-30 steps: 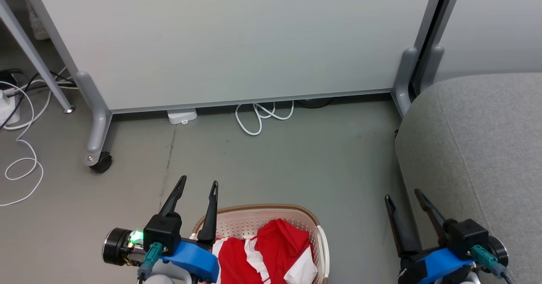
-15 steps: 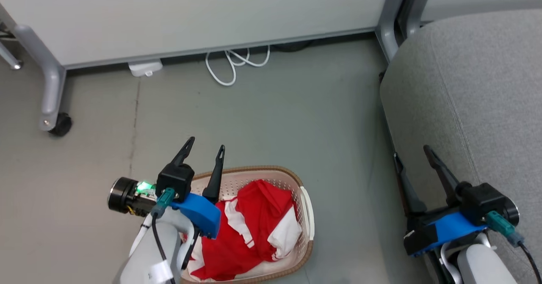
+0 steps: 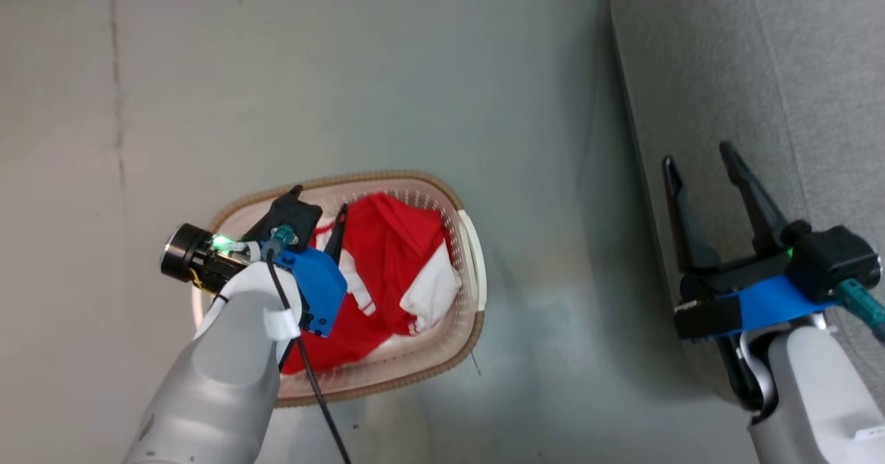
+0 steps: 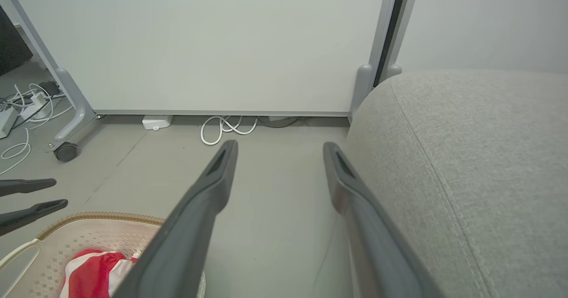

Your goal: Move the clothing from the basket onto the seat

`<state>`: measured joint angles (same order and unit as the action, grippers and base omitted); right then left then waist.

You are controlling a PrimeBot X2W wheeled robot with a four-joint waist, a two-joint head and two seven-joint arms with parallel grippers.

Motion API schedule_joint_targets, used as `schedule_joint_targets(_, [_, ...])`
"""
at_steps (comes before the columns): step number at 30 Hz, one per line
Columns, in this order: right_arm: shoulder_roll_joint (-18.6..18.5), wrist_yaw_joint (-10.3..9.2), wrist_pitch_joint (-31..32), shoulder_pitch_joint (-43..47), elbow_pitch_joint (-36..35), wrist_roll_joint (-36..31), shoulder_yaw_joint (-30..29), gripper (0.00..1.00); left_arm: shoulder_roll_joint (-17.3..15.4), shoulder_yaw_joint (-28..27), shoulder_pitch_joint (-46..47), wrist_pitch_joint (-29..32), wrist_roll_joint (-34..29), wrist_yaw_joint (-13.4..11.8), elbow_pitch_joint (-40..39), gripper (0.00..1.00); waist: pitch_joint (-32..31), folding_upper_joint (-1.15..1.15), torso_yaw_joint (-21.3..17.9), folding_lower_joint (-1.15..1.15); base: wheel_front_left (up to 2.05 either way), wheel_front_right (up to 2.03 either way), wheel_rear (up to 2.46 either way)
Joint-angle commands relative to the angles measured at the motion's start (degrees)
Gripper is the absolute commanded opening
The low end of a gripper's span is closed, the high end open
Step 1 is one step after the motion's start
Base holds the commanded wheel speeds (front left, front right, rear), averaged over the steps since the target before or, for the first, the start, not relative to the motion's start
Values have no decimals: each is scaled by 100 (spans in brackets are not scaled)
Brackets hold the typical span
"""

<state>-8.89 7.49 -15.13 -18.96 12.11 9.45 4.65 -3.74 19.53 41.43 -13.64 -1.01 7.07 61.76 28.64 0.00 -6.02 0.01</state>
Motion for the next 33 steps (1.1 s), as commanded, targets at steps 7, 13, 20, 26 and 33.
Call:
schedule_joint_targets(7, [-106,1,-4,-440,-275,44,-37,100,49,125,716,653,123,1,868,100,1045,0,-159,-1,0,0,0])
schedule_joint_targets(13, [-186,1,-4,-647,-508,76,-106,100,71,237,1102,1072,170,-89,1065,100,1650,0,-177,-1,0,0,0])
schedule_joint_targets(20, [-205,1,-4,-777,-898,63,-149,100,39,223,1471,1608,244,-467,1161,100,2298,0,-246,-1,0,0,0])
schedule_joint_targets(26, [-228,1,-4,-814,-1270,64,-189,100,-80,214,1761,1837,265,-724,1196,100,2774,0,-265,-1,0,0,0])
schedule_joint_targets(33, [-236,1,-4,-688,-1560,41,-244,100,-118,250,1927,1974,335,-807,1205,100,3127,0,-262,-1,0,0,0])
